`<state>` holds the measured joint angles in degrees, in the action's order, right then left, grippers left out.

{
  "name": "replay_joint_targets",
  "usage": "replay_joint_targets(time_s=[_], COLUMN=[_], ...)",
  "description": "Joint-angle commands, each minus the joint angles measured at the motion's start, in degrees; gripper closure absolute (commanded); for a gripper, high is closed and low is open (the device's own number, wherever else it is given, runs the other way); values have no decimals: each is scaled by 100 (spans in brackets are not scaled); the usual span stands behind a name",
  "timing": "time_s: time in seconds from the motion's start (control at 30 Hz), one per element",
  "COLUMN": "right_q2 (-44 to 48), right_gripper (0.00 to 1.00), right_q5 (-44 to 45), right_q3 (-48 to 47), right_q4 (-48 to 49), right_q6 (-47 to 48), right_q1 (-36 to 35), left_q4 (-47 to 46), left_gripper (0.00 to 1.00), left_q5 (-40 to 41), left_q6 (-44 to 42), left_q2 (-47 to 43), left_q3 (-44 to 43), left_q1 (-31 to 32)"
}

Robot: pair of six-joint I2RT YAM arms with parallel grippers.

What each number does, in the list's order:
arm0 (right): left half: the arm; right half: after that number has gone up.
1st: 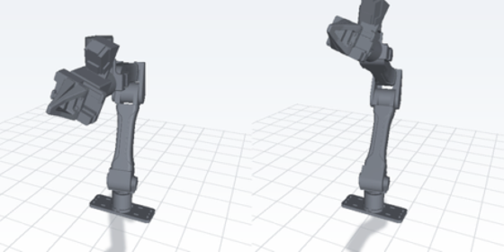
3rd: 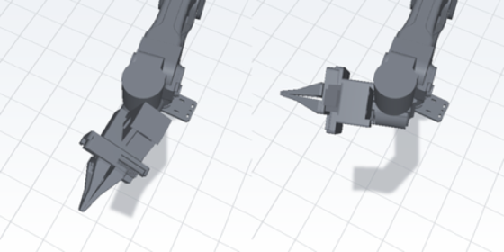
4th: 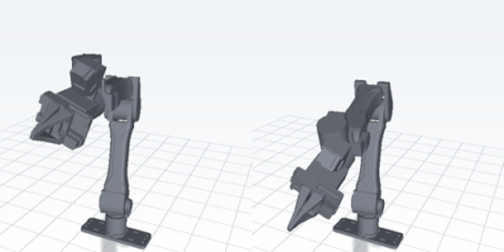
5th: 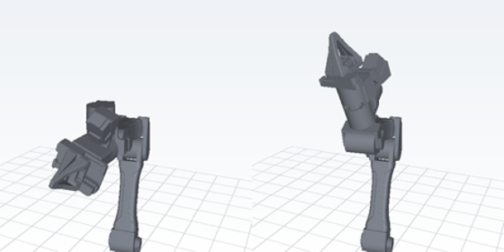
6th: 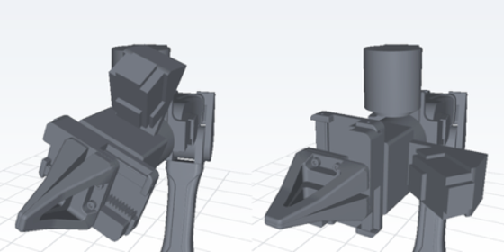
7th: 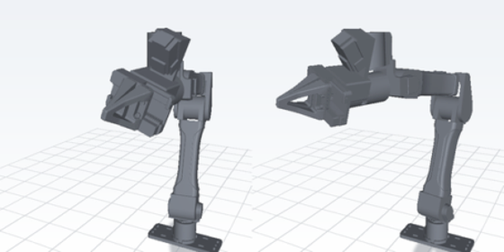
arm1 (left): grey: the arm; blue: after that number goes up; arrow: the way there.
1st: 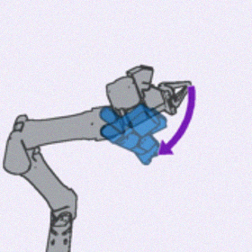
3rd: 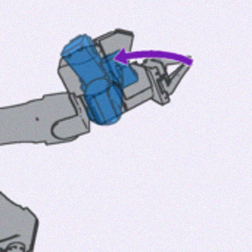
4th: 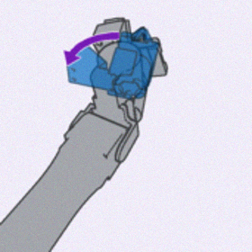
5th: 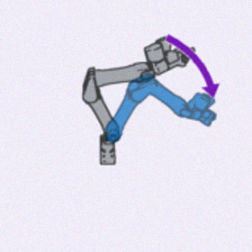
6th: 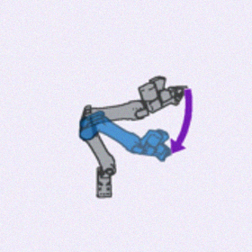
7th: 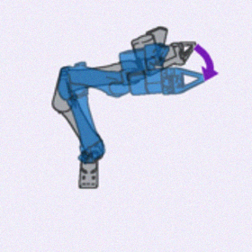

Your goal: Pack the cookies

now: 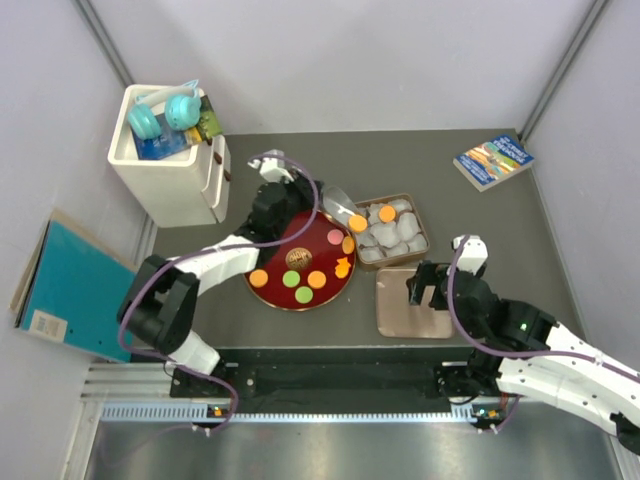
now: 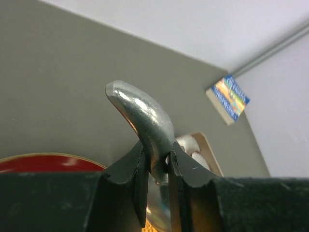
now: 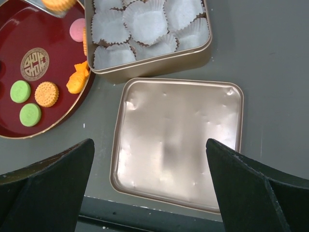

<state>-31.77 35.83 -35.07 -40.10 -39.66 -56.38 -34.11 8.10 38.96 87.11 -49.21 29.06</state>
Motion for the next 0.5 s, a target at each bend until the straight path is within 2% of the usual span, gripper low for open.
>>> replay_joint_targets(time_s=[0.0, 0.3, 0.47], right_q2=[66, 83, 74], right_gripper=[2, 1, 1], right_q5=[152, 205, 196], right_q3=[-351, -325, -290], right_q4=[-86, -86, -51], right_q6=[20, 46, 46], right_q1=[4, 4, 4], left_q4=[80, 194, 361], left_gripper=[100, 100, 100], left_q5=[-151, -98, 34], left_q6=[-73, -380, -889], left_q2=[577, 1483, 1791], left_q3=[-614, -1643, -2127], left_q1=[205, 443, 583])
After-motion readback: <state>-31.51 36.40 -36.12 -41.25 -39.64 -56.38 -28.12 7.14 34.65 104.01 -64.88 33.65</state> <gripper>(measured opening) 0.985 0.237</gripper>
